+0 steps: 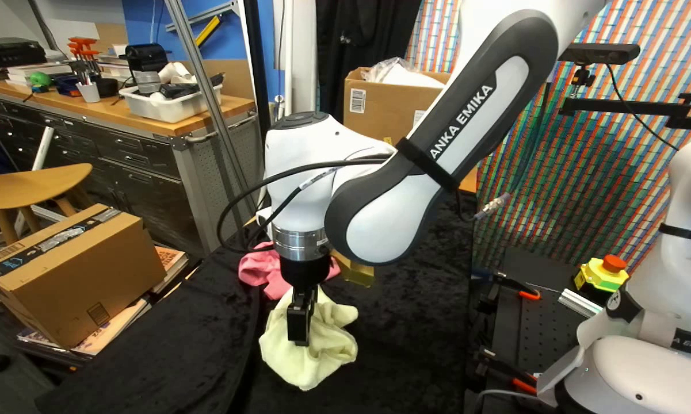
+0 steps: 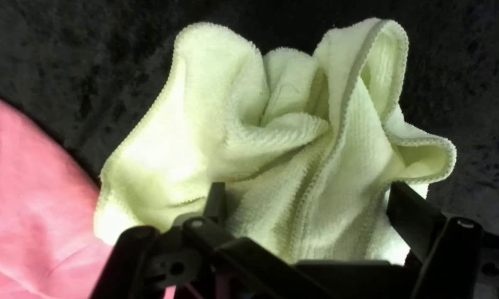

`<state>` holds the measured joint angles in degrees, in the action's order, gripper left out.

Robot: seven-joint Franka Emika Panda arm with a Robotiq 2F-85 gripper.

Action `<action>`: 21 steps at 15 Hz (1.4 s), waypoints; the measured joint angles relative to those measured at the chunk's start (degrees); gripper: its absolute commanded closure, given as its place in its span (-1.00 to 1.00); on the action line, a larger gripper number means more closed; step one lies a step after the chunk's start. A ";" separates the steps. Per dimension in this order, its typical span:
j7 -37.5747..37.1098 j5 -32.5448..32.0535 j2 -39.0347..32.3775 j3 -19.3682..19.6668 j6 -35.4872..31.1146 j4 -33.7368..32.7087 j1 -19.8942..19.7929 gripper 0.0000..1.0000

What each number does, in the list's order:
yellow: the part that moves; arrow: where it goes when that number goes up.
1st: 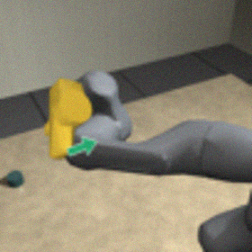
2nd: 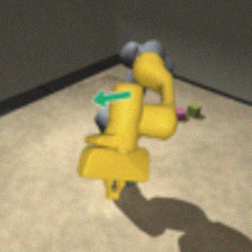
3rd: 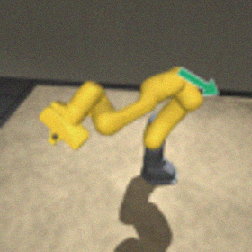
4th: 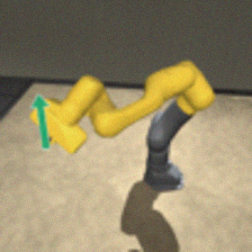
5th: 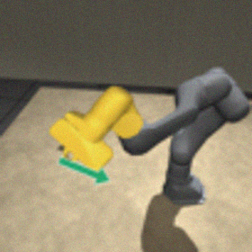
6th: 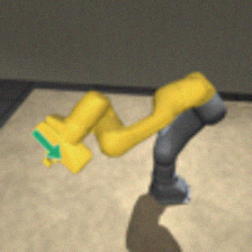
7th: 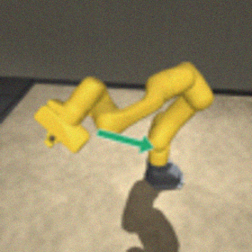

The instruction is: Put all the object in the right back

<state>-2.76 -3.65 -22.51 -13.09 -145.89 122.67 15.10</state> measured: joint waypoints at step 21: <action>0.34 -0.08 -0.31 0.17 -2.98 2.45 -0.01 0.99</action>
<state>-2.42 -3.74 -22.82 -12.92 -148.87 125.12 15.09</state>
